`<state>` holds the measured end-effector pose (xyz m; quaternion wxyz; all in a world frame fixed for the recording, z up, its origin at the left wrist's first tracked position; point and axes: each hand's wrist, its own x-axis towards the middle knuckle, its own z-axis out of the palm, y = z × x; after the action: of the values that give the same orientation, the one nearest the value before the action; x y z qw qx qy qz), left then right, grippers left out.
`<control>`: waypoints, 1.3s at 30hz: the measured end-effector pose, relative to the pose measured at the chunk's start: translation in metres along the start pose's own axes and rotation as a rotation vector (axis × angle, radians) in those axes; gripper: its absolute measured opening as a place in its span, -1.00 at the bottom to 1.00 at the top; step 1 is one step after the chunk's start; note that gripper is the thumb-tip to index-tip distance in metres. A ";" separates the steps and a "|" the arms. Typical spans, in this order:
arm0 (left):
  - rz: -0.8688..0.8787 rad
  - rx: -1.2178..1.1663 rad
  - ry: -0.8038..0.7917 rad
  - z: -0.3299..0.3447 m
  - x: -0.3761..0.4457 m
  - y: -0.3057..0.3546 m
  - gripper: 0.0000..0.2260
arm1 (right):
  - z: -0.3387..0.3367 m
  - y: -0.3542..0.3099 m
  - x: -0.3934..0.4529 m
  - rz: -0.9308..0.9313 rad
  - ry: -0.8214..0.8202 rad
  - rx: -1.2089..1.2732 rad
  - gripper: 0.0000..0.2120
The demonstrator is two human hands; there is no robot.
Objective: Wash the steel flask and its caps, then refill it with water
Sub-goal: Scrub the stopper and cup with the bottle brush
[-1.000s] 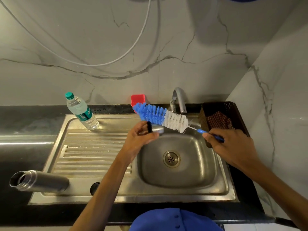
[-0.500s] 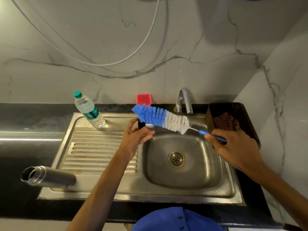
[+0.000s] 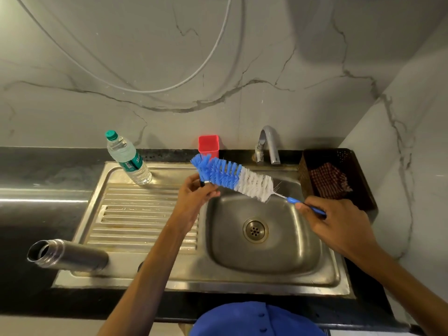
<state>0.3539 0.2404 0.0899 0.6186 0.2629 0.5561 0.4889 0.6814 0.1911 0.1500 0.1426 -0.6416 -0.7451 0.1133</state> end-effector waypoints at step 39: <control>0.016 0.216 -0.092 0.010 -0.007 0.000 -0.39 | -0.001 -0.010 0.007 0.008 -0.002 -0.028 -0.67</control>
<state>0.3637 0.2364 0.0957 0.6077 0.3546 0.5744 0.4184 0.6721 0.1965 0.1550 0.1323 -0.6464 -0.7442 0.1039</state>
